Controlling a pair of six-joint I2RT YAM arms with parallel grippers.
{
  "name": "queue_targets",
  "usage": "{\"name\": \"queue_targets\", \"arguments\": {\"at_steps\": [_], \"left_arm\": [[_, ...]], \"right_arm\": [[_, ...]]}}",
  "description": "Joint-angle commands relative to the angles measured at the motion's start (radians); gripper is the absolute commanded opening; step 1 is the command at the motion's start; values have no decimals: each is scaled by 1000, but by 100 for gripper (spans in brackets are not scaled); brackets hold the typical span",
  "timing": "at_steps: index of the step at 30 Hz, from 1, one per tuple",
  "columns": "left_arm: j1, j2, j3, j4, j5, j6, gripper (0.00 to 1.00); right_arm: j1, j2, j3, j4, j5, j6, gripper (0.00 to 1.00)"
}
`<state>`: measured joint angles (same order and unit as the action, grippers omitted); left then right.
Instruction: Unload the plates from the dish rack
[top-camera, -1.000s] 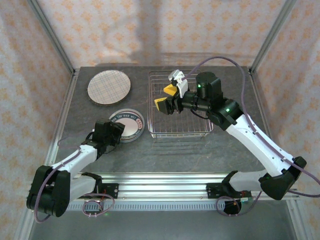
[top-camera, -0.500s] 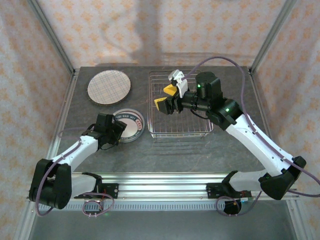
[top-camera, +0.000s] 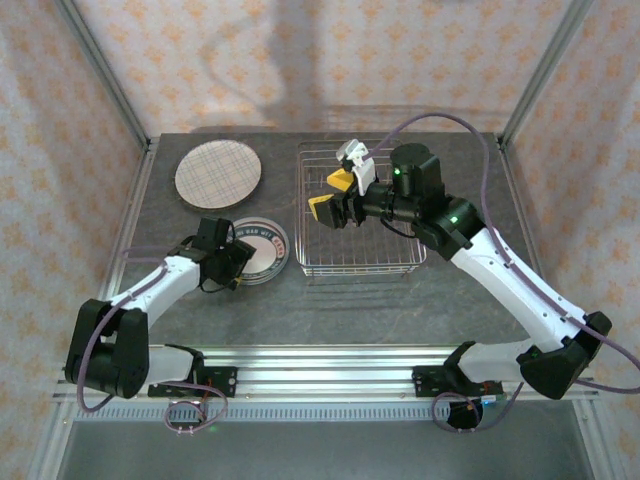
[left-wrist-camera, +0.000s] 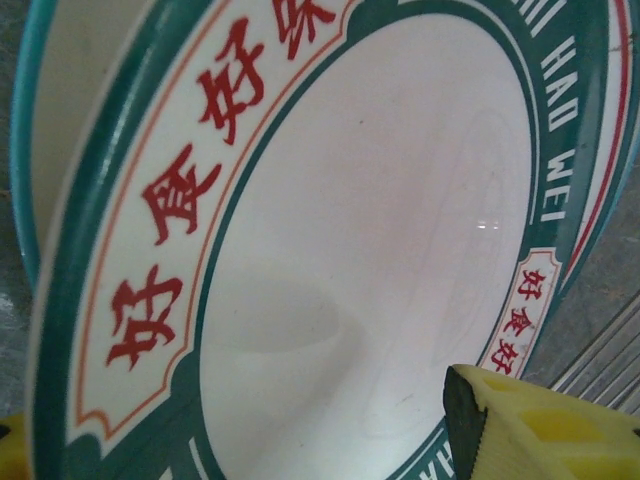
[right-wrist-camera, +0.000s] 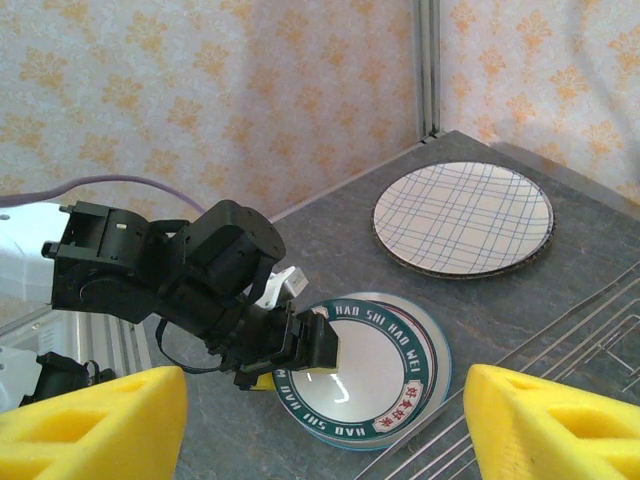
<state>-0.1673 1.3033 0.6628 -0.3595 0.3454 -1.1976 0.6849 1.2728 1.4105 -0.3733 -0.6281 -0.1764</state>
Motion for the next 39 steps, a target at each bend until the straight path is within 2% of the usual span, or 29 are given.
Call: {"name": "queue_targets", "arguments": {"at_steps": [1,7,18,30,39], "left_arm": [[9,29,29,-57,6,34,67],[9,53,68,-107,2,52,68],[10,-17,78,-124,-1,10,69],[12,26,120,-200,10,59,69],[13,39,104,-191,6,64,69]], "right_arm": [[7,1,2,34,8,10,73],[8,1,5,33,13,10,73],[7,8,8,36,10,20,73],[7,-3,5,25,21,24,73],[7,-4,3,29,24,31,73]]}}
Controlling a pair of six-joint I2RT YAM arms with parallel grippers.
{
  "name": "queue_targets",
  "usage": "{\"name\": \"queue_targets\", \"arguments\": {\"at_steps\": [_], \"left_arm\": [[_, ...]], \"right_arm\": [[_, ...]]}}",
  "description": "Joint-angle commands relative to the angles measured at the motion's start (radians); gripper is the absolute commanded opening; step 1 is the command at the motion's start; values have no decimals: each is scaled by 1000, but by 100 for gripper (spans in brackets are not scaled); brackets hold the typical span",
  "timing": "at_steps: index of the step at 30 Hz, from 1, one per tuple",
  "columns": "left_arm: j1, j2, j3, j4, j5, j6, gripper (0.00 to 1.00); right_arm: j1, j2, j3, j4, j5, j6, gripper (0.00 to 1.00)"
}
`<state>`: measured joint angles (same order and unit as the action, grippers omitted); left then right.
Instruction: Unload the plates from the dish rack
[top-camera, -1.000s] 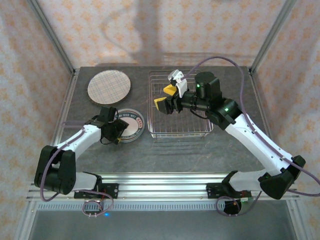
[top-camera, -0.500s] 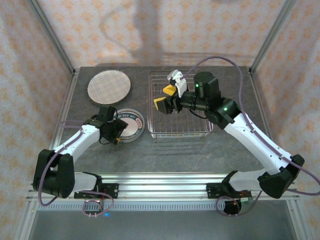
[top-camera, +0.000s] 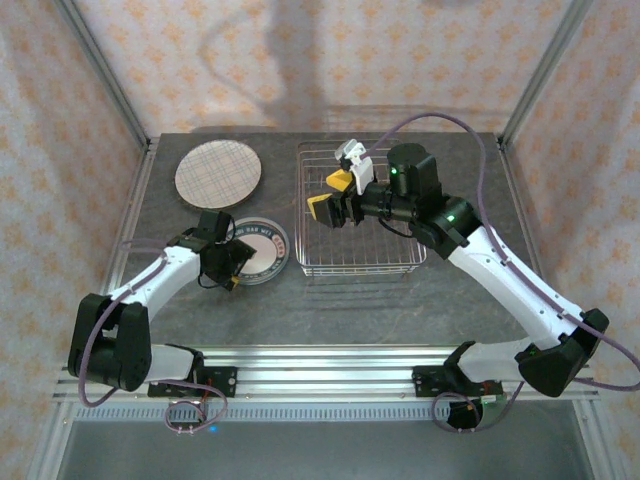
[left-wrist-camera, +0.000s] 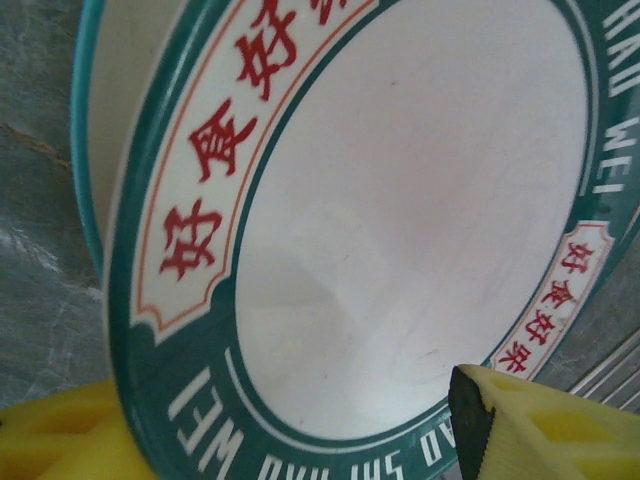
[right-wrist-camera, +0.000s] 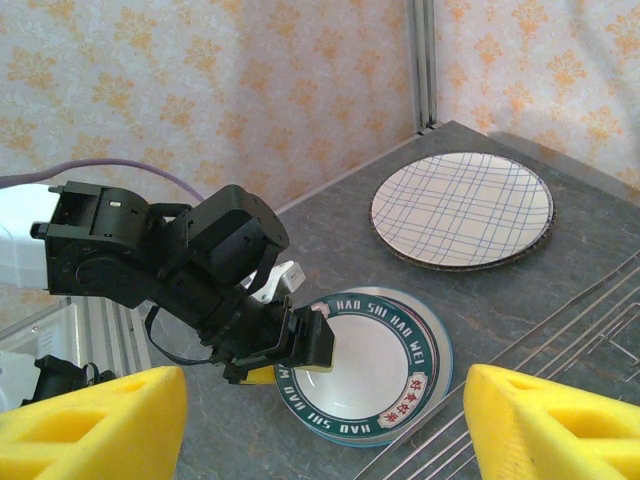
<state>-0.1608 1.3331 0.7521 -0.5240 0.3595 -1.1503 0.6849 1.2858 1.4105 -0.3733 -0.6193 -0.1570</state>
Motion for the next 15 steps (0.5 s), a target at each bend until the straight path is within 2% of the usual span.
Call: {"name": "queue_targets", "arguments": {"at_steps": [1,15], "left_arm": [[6,9,13,-30,-10,19,69],[7,-17,27,-53,-27,18,69]], "right_arm": [[7,-18,3,28,15,11,73],[7,-26,-5,29,42,20,73]]}}
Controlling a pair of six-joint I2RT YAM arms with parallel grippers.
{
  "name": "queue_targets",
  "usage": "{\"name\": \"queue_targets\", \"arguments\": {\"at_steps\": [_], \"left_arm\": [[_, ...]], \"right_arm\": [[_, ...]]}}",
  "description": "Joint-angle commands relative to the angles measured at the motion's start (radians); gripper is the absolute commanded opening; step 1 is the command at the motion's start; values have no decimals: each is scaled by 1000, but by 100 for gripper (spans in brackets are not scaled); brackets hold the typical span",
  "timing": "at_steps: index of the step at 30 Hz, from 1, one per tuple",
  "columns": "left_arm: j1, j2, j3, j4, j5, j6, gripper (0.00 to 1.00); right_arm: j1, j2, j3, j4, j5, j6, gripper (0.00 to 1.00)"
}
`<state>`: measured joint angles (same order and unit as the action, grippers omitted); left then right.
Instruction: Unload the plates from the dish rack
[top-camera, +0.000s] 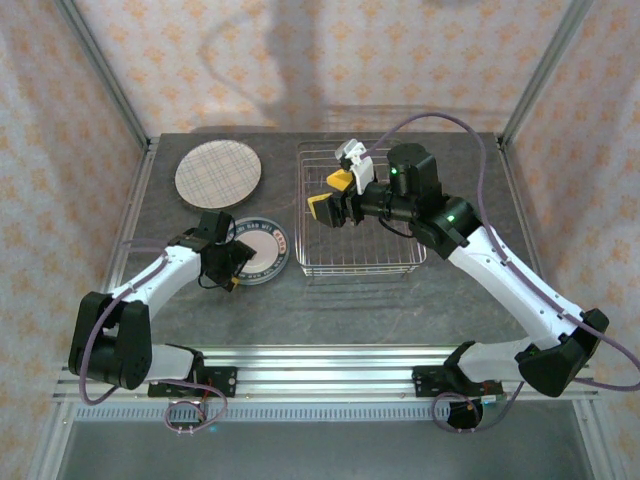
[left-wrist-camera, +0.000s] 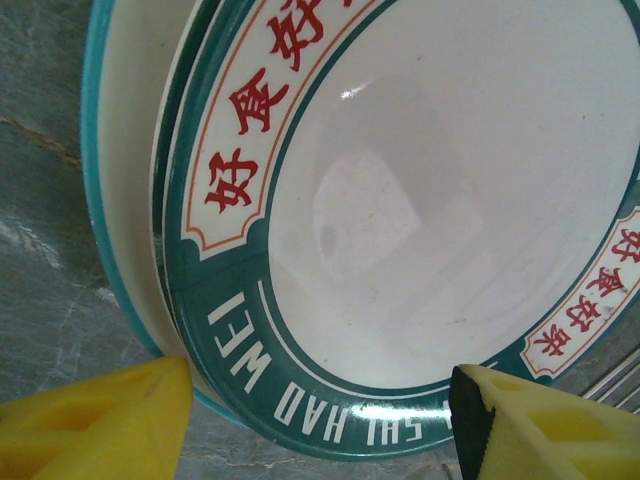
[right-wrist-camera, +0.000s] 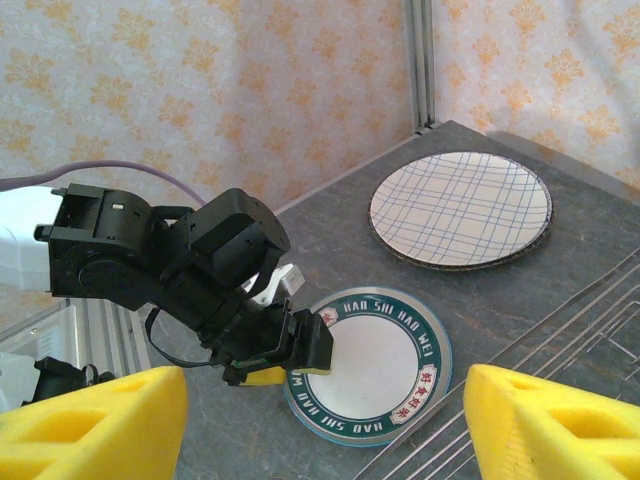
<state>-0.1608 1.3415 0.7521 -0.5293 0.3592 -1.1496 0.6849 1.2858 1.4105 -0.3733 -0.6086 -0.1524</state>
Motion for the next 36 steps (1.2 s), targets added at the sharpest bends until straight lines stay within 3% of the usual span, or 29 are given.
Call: {"name": "queue_targets", "arguments": {"at_steps": [1,5,9,12,14,16,17,20,23,26,28,32,36], "left_arm": [[7,-38,35,-61,-32,19,69],[6,-118,92,-156,-80,47,74],[7,-198,160,-239,-143,83,99],[22,-258,217,-263,-204,114,99],[40,-284,268,-278,-252,154,99],[58,-301,315,-275,-300,227,99],[63,-300,351,-303,-347,257,99],[63,-280,437,-421,-562,267,99],[63,-276,454,-521,-835,196,99],[64,-329,355,-419,-971,282,99],[64,-383,219,-203,-1003,474,99],[73,-460,-49,166,-1033,766,99],[149,-445,-220,388,-890,873,99]], "right_arm": [[7,-27,-5,28,42,19,73],[7,-36,-9,33,76,24,73],[7,-55,-19,56,159,57,73],[6,-72,-6,19,502,183,74],[-13,-75,28,-74,762,273,83],[-73,-67,77,-221,915,373,89],[-125,-62,104,-308,963,449,100],[-298,-95,38,-417,969,582,99],[-384,-168,-53,-419,1012,611,99],[-422,-205,-154,-385,1167,650,99],[-447,-201,-253,-337,1279,644,99],[-500,-230,-582,81,1191,357,99],[-519,-198,-796,400,1095,188,100]]}}
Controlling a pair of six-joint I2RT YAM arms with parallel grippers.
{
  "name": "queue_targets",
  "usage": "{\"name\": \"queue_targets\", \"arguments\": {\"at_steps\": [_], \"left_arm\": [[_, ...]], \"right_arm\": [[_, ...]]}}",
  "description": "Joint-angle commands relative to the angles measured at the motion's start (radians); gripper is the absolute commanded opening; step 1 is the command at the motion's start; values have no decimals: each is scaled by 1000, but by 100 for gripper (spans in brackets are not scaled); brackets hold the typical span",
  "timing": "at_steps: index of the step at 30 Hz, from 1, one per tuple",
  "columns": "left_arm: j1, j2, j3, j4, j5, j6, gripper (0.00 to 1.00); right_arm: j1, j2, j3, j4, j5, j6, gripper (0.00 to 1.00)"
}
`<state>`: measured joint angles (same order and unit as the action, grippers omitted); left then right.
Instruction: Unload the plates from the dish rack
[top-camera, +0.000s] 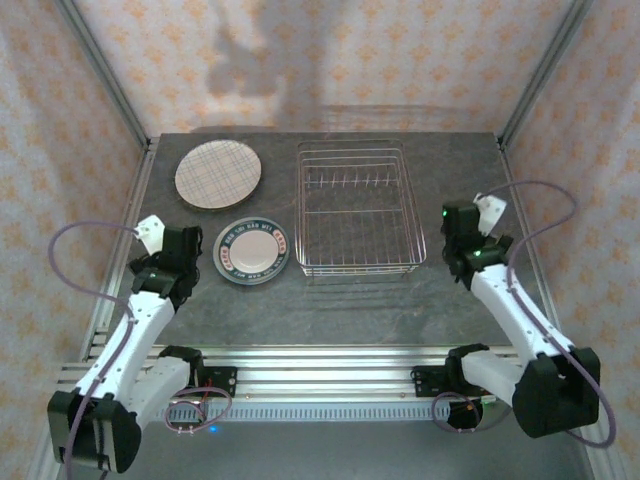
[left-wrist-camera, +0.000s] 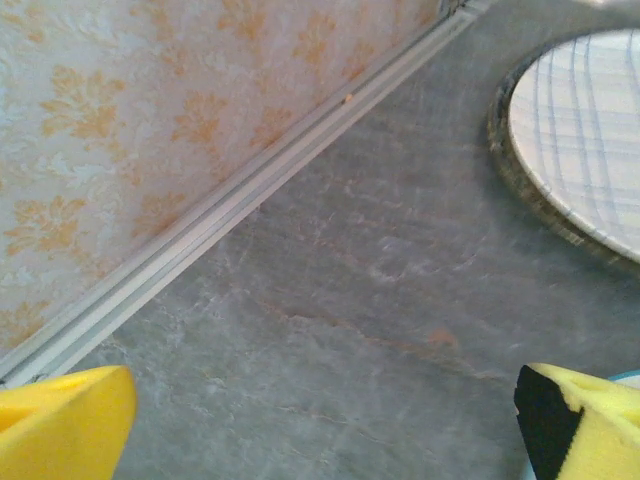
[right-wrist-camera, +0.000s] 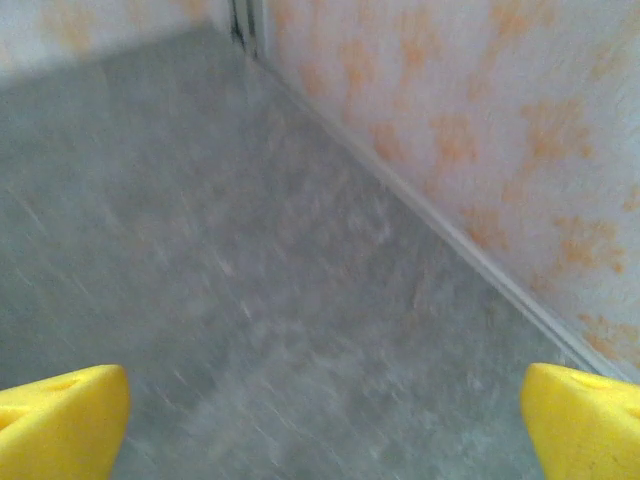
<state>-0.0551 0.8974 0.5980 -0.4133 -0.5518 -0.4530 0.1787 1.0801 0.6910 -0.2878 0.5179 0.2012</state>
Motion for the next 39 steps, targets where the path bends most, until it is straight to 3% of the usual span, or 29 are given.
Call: {"name": "queue_targets", "arguments": {"at_steps": [1,4,8,11,15,20,23,26,27,29,31,34,36,39], "left_arm": [[63,4,-114,337,64,186,100],[99,45,-239,565,202,241,99],[125,122,-300,749,345,271,99],[133,186,-321,916,387,287,100],[162,317,-321,1121,449,270,100],[164,467,-289,1273,514,330,100],[160,552,-337,1459,592,370,99],[150,687,-378,1705,545,364,99],[149,674,-370,1659,546,363,99],[143,587,-308,1413,542,363,99],[134,644,-301,1499,551,386,99],[130,606,-273,1392,554,387,99],[127,638,-290,1467,559,396,99],[127,625,-257,1393,610,414,99]], "right_arm": [[-23,23,-108,358,-76,-178,100],[-41,71,-169,486,-165,-186,100],[-72,167,-227,658,-277,-178,100],[-93,251,-258,816,-348,-187,100],[-102,337,-222,892,-397,-273,100],[-170,445,-303,1129,-458,-208,99],[-170,432,-325,1151,-473,-218,99],[-171,428,-352,1194,-428,-202,99],[-170,430,-344,1183,-408,-193,99],[-167,437,-305,1116,-393,-192,99],[-157,443,-294,1103,-377,-199,99],[-156,441,-295,1104,-375,-200,99],[-154,440,-298,1105,-375,-200,99],[-152,438,-298,1109,-375,-202,99]]}}
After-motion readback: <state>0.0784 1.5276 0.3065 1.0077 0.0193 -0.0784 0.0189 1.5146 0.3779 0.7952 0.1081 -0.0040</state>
